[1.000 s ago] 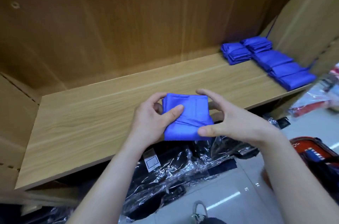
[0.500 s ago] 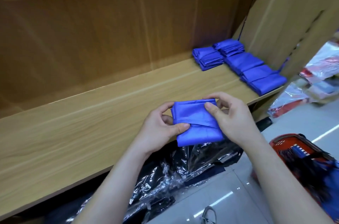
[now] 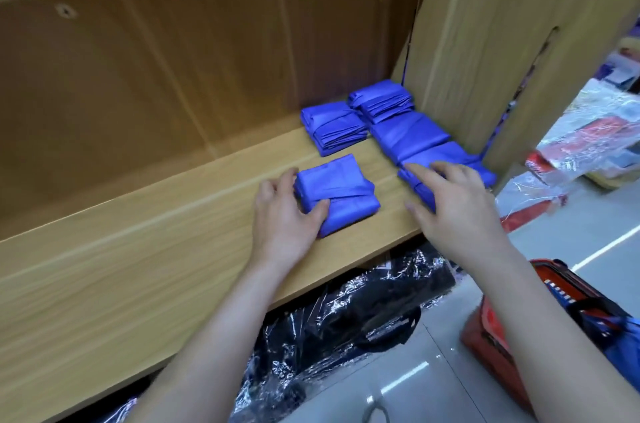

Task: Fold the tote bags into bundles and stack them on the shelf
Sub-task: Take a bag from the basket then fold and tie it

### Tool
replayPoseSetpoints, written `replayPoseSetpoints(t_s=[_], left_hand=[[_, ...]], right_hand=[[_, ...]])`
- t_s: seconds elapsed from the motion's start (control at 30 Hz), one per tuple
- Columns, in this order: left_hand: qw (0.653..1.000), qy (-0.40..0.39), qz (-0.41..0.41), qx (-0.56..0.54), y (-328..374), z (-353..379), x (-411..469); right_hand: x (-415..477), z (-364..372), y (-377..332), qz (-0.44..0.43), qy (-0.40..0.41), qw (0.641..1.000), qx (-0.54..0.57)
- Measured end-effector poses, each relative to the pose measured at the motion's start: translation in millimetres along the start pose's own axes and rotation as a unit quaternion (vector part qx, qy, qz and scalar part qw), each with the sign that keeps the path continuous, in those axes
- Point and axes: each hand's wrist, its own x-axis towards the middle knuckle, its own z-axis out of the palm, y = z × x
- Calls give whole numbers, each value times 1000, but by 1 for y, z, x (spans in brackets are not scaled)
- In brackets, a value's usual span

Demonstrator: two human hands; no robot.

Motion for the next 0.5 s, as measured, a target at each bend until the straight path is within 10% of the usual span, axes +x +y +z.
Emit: replayPoseSetpoints(t_s=[0.17, 0.5], left_hand=[[975, -1, 185, 123, 9, 2, 5], [958, 15, 197, 208, 34, 39, 38]], right_hand=[[21, 6, 15, -32, -15, 999, -38], [30, 34, 31, -57, 56, 997, -13]])
